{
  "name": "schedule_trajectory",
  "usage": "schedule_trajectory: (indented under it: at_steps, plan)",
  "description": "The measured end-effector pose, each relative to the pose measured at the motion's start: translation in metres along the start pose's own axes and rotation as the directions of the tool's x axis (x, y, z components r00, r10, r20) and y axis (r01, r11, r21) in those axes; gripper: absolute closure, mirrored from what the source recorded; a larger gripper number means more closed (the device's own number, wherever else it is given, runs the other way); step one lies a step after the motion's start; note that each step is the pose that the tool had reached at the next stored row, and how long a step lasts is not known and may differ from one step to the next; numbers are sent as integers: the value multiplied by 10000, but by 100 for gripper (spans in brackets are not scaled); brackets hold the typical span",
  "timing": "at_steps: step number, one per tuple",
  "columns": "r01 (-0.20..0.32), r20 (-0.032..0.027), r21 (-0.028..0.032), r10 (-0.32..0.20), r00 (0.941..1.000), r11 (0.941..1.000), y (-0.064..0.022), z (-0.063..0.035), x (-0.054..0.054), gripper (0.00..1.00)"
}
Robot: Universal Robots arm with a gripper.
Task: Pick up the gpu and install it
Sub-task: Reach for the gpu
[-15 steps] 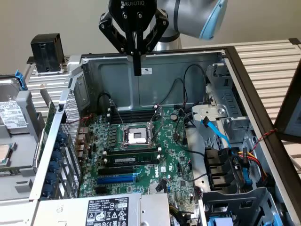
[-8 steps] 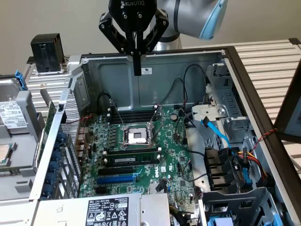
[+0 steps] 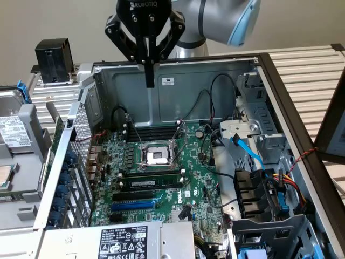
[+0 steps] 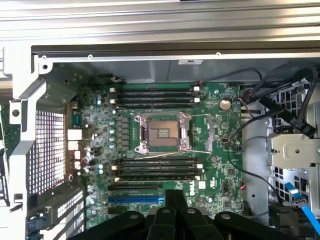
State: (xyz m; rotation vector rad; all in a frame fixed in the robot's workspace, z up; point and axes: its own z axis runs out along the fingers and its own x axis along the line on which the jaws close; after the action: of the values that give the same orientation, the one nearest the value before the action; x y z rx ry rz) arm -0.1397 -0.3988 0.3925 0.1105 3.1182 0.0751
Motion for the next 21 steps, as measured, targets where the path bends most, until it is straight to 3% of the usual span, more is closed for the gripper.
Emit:
schedule_trajectory:
  at_steps: [21]
  plan:
    - [-1, -36, -17, 1, 10000, 10000, -67, -21, 951, 89]
